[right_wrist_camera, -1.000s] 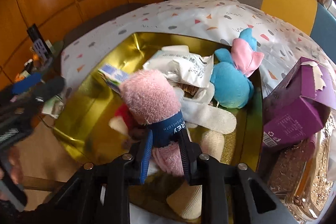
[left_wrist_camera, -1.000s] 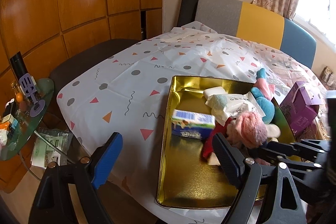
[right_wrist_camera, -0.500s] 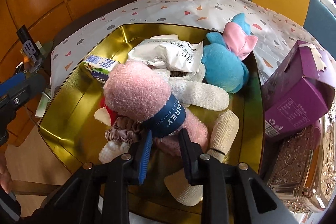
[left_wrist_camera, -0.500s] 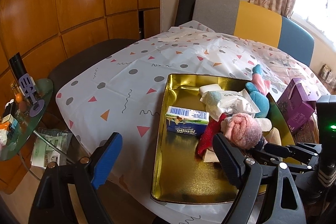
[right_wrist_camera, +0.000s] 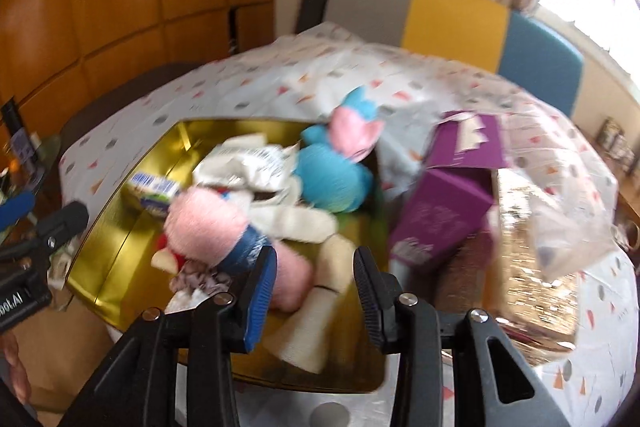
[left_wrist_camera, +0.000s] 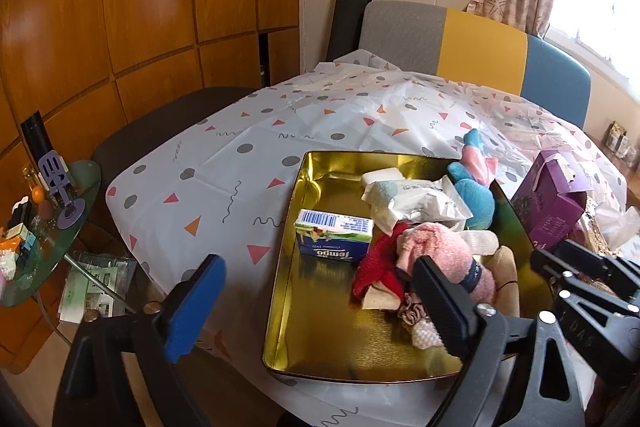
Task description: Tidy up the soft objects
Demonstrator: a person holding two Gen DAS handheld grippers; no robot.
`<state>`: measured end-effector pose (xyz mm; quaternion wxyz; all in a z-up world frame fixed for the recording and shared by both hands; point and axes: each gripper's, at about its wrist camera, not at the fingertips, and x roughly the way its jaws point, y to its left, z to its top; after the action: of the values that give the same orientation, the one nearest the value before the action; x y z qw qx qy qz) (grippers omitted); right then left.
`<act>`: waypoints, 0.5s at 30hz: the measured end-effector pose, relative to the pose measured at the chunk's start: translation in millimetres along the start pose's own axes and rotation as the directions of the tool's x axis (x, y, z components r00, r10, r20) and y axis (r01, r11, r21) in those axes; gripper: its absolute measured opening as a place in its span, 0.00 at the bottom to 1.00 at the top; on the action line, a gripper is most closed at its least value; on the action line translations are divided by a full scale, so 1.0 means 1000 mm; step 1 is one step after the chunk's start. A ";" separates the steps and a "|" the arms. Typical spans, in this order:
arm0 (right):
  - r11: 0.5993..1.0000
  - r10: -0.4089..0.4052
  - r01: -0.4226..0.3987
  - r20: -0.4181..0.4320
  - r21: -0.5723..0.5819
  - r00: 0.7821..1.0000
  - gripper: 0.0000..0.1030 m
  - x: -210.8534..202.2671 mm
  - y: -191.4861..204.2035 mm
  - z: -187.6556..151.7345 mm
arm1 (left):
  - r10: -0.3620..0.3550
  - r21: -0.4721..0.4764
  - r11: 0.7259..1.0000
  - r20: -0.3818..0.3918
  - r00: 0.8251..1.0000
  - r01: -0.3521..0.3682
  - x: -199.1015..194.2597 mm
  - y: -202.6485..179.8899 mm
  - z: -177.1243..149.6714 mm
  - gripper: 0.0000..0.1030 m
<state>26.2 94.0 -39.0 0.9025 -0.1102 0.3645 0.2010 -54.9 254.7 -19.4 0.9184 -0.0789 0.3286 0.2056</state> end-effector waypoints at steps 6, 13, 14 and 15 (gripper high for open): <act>0.995 -0.065 0.061 0.048 0.084 0.997 0.39 -0.014 -0.019 -0.002 | -0.023 0.016 1.000 0.035 0.999 0.022 -0.012 -0.014 0.001 1.00; 0.991 -0.078 0.073 0.047 0.113 0.996 0.39 -0.017 -0.029 -0.007 | -0.023 0.030 0.999 0.026 0.999 0.022 -0.012 -0.023 0.000 1.00; 0.991 -0.078 0.073 0.046 0.113 0.996 0.39 -0.016 -0.029 -0.007 | -0.019 0.034 0.999 0.023 1.000 0.018 -0.011 -0.024 -0.001 1.00; 0.991 -0.076 0.070 0.043 0.115 0.996 0.39 -0.016 -0.030 -0.008 | -0.015 0.037 0.999 0.021 1.000 0.014 -0.011 -0.025 -0.001 1.00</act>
<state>24.4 59.9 -31.5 0.9225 -0.0672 0.3496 0.1493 -52.5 228.7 -13.5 0.9246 -0.0619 0.3221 0.1937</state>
